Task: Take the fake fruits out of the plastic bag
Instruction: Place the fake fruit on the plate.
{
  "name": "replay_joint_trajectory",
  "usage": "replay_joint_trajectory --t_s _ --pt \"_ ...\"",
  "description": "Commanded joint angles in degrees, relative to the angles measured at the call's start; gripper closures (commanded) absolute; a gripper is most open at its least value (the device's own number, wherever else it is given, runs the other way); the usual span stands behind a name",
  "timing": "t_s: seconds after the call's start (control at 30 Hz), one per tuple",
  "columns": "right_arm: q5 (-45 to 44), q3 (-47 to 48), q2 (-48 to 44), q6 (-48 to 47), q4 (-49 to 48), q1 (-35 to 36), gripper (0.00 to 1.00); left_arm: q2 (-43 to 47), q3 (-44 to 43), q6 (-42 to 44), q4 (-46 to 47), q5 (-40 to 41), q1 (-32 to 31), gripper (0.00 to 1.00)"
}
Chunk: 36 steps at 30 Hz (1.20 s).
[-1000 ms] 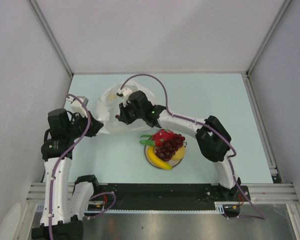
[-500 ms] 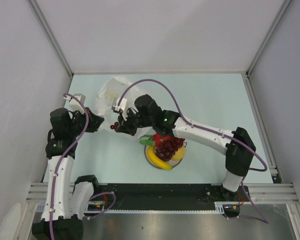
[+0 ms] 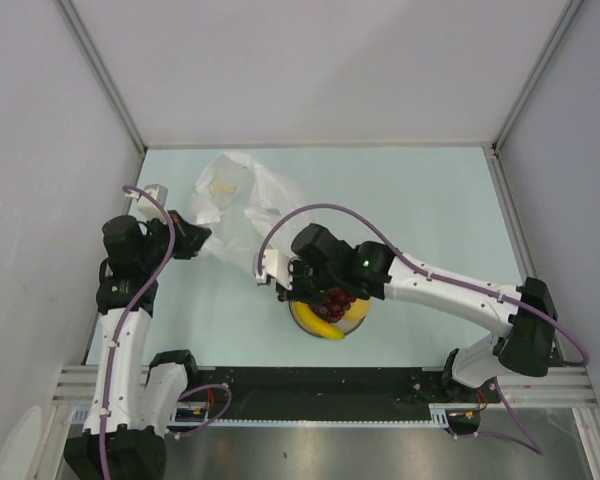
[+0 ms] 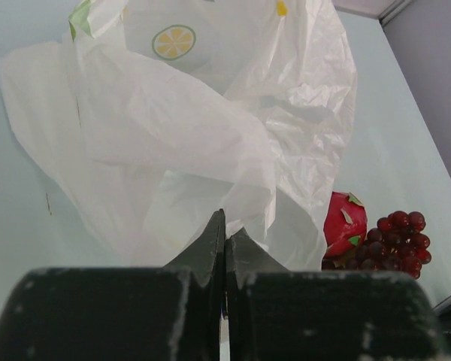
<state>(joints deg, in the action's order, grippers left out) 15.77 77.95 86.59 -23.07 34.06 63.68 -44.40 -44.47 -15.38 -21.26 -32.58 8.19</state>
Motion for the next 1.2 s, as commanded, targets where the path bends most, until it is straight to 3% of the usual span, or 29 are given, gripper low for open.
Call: replay_joint_trajectory --t_s 0.0,0.3,0.63,0.87,1.17 --pt "-9.3 -3.5 -4.3 -5.5 6.0 1.3 1.0 0.1 1.0 -2.7 4.7 -1.9 0.3 1.0" --pt "-18.6 -6.0 1.2 -12.3 0.0 2.0 1.0 0.8 1.5 -1.8 3.2 -2.1 -0.4 1.0" --pt "-21.0 -6.0 5.5 -18.9 2.7 2.9 1.0 1.2 1.4 -0.6 2.5 -2.1 -1.4 1.0" --pt "-17.4 -6.0 6.8 -20.6 6.6 3.4 1.0 1.5 1.4 -0.5 3.1 -2.1 -1.4 1.0" --pt "-20.6 -6.8 8.9 -21.4 3.9 3.6 1.0 1.6 1.0 -0.8 3.0 -2.1 -1.5 1.0"
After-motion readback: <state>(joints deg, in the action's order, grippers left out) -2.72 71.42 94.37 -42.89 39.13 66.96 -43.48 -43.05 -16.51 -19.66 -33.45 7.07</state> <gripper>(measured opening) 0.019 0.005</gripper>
